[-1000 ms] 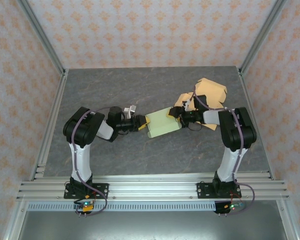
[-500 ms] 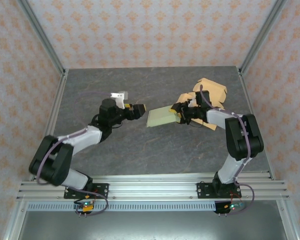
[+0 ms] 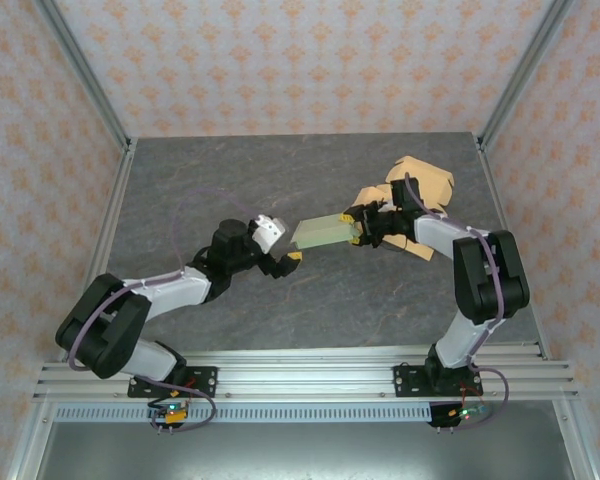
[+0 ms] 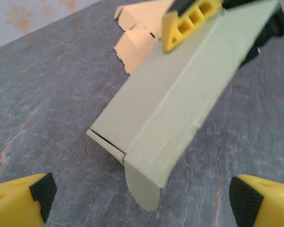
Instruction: Fold the paper box
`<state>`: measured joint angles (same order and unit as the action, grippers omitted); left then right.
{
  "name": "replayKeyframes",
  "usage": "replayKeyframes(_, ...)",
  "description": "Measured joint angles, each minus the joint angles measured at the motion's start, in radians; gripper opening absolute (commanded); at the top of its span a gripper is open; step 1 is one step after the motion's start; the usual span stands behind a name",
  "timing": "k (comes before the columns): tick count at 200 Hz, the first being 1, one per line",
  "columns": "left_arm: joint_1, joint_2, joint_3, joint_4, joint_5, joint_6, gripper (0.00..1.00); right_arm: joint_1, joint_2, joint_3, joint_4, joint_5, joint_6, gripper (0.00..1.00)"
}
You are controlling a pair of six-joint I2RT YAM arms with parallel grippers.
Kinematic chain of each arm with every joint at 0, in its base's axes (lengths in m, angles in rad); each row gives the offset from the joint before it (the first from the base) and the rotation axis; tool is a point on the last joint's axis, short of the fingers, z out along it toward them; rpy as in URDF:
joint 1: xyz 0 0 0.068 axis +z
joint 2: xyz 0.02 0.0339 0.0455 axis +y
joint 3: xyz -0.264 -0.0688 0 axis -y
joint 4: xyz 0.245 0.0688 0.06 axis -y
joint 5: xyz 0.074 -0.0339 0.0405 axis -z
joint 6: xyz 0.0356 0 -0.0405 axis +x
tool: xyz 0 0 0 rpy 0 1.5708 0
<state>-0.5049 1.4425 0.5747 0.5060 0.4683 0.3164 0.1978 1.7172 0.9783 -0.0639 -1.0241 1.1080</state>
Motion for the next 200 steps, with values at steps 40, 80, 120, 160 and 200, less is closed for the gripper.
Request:
replayKeyframes(40,-0.052,0.093,0.021,0.025,-0.107,0.152,0.91,0.002,-0.002,0.000,-0.010,0.001,0.003,0.40)
replayKeyframes(80,-0.081,0.212,0.081,0.053,-0.211,0.262,0.83,0.007,-0.010,-0.004,-0.018,0.013,0.009,0.39)
replayKeyframes(120,-0.108,0.288,0.139,0.105,-0.256,0.320,0.60,0.014,-0.042,-0.013,-0.019,0.032,0.013,0.39)
replayKeyframes(160,-0.117,0.291,0.166,0.072,-0.259,0.394,0.45,0.013,-0.061,-0.024,-0.019,0.050,0.031,0.46)
replayKeyframes(200,-0.124,0.290,0.209,-0.037,-0.225,0.418,0.45,0.014,-0.071,-0.034,-0.019,0.051,0.035,0.67)
